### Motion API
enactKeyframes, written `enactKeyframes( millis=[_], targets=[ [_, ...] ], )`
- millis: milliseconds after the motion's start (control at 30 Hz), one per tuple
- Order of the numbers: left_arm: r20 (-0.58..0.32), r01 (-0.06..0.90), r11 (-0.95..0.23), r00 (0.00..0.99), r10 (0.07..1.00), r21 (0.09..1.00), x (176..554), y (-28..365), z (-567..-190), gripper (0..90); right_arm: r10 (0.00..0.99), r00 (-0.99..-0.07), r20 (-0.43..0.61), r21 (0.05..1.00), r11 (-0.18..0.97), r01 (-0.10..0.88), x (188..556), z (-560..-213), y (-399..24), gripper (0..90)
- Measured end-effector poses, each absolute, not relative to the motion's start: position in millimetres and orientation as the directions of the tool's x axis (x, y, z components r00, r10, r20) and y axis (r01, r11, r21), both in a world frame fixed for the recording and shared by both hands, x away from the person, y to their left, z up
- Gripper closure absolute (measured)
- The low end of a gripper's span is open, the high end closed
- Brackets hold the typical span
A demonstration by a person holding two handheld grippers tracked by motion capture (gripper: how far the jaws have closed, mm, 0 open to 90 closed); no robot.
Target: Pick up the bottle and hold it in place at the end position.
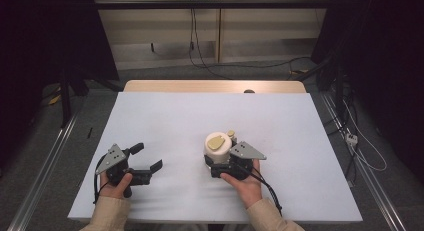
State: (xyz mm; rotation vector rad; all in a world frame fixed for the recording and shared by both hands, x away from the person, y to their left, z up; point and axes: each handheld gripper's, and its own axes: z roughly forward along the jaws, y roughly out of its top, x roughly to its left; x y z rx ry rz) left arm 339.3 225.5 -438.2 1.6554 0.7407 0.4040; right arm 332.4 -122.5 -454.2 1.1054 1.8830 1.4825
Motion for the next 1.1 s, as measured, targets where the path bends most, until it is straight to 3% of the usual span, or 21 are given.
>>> enactKeyframes(
  millis=[1100],
  targets=[
    [-0.122,0.231,-0.080,0.742,0.659,0.970,339.3,224.0,-437.9,2.6,0.837,-0.536,0.110,0.953,0.065,0.297,339.7,-457.5,-116.0,6.4]
  ],
)
